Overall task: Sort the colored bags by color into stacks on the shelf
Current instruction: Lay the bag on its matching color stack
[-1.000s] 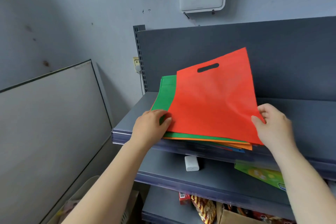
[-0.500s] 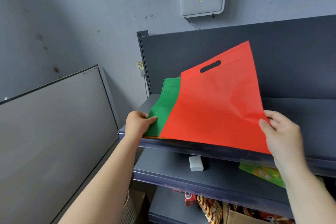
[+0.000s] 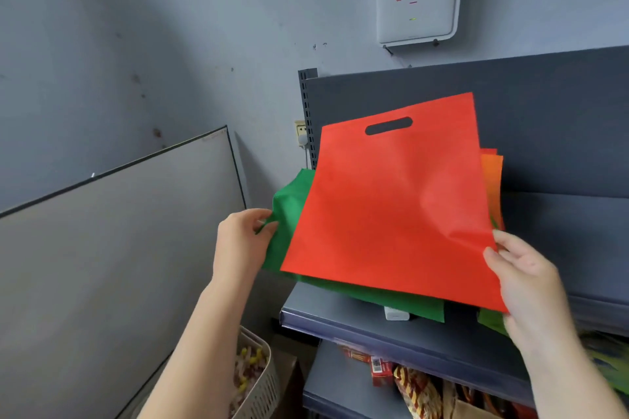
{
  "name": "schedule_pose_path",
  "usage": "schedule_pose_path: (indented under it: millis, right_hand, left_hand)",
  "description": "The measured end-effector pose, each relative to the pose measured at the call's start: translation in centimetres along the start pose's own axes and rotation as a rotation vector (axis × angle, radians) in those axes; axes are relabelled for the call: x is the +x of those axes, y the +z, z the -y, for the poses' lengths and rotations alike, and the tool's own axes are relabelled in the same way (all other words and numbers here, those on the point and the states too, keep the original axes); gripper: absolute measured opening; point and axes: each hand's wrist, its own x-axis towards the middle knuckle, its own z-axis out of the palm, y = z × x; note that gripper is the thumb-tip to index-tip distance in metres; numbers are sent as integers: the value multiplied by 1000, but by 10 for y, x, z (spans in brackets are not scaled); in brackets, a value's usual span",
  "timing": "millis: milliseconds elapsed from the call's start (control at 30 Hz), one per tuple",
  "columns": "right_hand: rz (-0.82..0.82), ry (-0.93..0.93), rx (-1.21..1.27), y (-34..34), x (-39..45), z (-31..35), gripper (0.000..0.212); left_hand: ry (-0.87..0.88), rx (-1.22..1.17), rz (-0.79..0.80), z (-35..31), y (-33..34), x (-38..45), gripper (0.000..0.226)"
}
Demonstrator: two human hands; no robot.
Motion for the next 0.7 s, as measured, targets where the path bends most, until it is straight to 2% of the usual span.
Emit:
schedule_pose_path:
  millis: [133,300,600,700]
  right_hand:
    - [77,104,60,19,-29,-5,33]
    - [187,249,127,52,-75,-8,28]
    - [474,369,221,132,-186,-3,27]
    - [594,409,251,160,-224,-2,28]
  left_hand:
    - [-39,-12,-61,15,-45,-24,16]
    - [-91,-49,-220,34,-118,-64,14]
    - [-160,-110,-592,65,-270,-168,23]
    - [-260,-158,-737,83,-324,-212,23]
